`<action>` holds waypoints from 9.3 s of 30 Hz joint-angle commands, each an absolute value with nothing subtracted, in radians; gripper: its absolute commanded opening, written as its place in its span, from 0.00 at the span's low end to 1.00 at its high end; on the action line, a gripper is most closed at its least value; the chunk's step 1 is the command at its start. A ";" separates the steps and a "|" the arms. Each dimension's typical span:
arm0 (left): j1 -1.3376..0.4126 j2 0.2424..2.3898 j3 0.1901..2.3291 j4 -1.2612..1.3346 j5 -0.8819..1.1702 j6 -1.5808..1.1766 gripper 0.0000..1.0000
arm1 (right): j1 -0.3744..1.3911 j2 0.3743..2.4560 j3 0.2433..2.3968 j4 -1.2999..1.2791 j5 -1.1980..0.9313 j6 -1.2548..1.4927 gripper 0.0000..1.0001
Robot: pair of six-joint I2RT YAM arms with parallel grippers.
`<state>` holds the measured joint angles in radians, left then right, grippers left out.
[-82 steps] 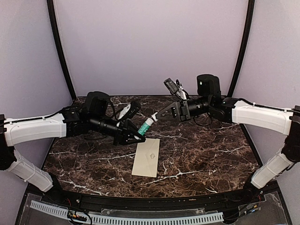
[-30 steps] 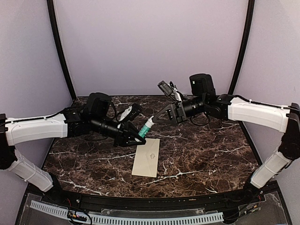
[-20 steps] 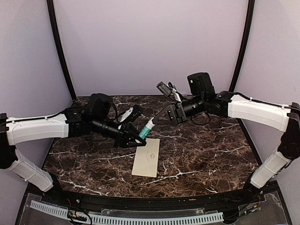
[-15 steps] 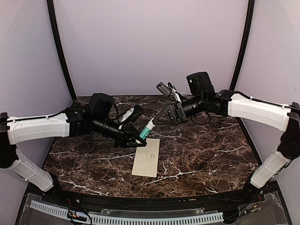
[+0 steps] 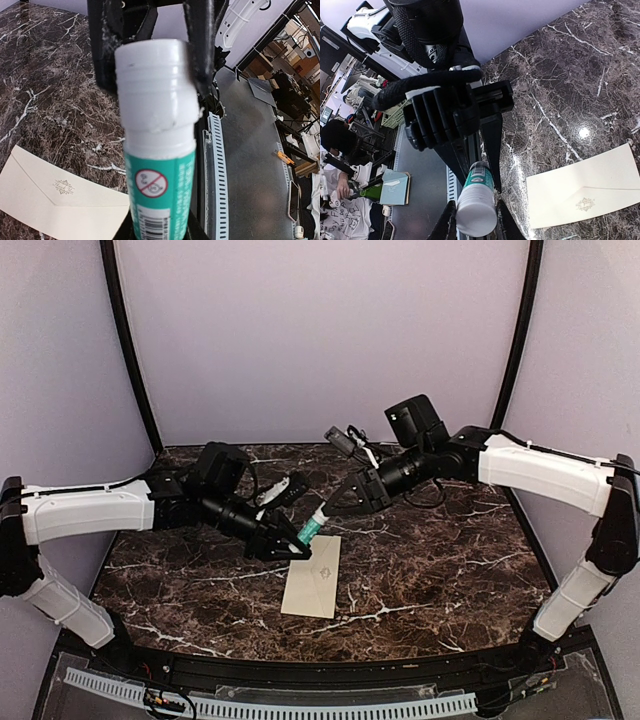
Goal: Place the letter into the envelope and seal it
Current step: Close the solid glue cap on the solid glue, then place the solid glue at the center of the board, then reset both arms
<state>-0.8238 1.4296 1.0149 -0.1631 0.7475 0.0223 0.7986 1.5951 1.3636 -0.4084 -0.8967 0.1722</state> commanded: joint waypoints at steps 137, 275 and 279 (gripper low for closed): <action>-0.690 1.259 0.926 0.195 0.759 -0.174 0.68 | 0.991 1.471 1.144 0.259 -0.057 0.336 0.10; 0.172 1.468 0.303 1.155 0.187 -0.156 0.98 | 0.020 1.273 0.173 1.143 0.116 0.047 0.98; 0.171 1.471 0.306 1.154 0.188 -0.155 0.98 | 0.022 1.291 0.181 1.143 0.099 0.048 0.99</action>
